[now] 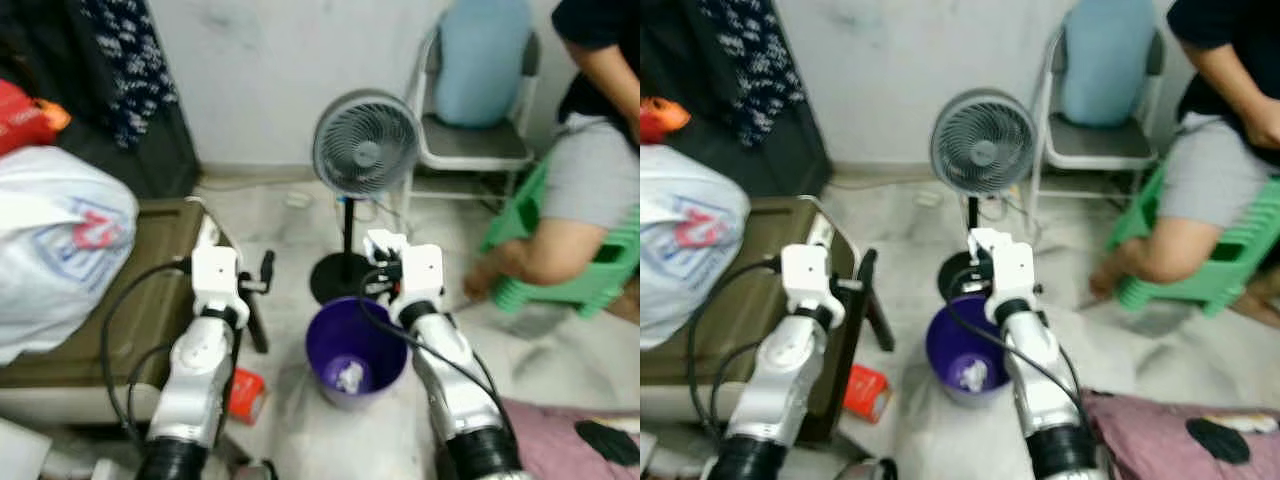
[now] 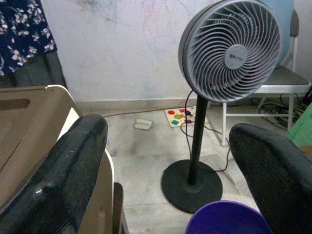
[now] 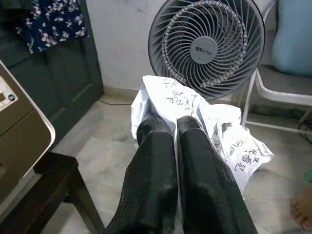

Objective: Clean up the room

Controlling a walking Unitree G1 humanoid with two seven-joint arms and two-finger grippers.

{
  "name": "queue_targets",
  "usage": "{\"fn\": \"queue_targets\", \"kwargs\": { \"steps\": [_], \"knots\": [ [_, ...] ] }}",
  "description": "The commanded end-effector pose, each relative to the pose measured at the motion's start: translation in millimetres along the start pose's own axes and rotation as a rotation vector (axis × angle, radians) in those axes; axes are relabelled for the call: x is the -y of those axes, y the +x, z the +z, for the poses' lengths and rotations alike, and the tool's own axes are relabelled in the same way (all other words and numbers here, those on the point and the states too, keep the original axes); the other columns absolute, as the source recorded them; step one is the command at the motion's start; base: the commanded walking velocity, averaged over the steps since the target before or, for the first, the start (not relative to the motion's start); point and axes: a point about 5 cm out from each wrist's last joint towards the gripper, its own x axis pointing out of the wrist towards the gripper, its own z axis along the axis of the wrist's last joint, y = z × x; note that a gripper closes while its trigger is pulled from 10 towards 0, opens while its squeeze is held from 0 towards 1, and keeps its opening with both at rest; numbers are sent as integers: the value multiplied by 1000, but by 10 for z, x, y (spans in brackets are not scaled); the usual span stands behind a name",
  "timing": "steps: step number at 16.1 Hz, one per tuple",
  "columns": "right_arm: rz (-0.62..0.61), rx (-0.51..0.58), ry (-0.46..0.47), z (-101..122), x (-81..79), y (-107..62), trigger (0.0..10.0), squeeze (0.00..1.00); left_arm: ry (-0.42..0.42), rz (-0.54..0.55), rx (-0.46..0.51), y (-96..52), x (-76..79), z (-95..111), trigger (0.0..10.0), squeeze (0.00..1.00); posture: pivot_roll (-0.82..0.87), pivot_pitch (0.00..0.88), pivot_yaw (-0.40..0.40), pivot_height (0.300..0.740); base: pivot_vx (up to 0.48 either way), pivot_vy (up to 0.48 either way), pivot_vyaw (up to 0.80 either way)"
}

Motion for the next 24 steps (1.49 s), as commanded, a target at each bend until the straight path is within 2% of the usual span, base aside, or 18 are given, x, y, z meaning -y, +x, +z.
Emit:
{"fn": "queue_targets", "kwargs": {
  "steps": [1, 4, 11, 14, 24],
  "knots": [
    [6, 1, 3, 13, -22, 14, 10000, 0, -4, -9, 16, -3, -1, 31, 10000, 0, 22, 33, 23, 740, 0, 0, 0],
    [4, 0, 5, 11, -22, 12, 10000, 0, -14, -21, 19, -7, 11, 32, 10000, 0, 23, 30, 23, 740, 0, 0, 0],
    [2, -12, 8, -10, -22, 13, 10000, 0, -19, -29, 10, -14, 13, 22, 10000, 0, 25, 29, 24, 740, 318, 0, 0],
    [-2, -14, 10, -12, -19, 15, 10000, 0, -13, -1, -3, -11, -14, 5, 10000, 0, 26, 32, 25, 740, 0, 0, 0],
    [-1, -4, -3, -5, -17, 21, 10000, 0, -6, -10, -7, -2, -7, 6, 10000, 0, 27, 36, 31, 740, 0, 0, 43]
  ]
}}
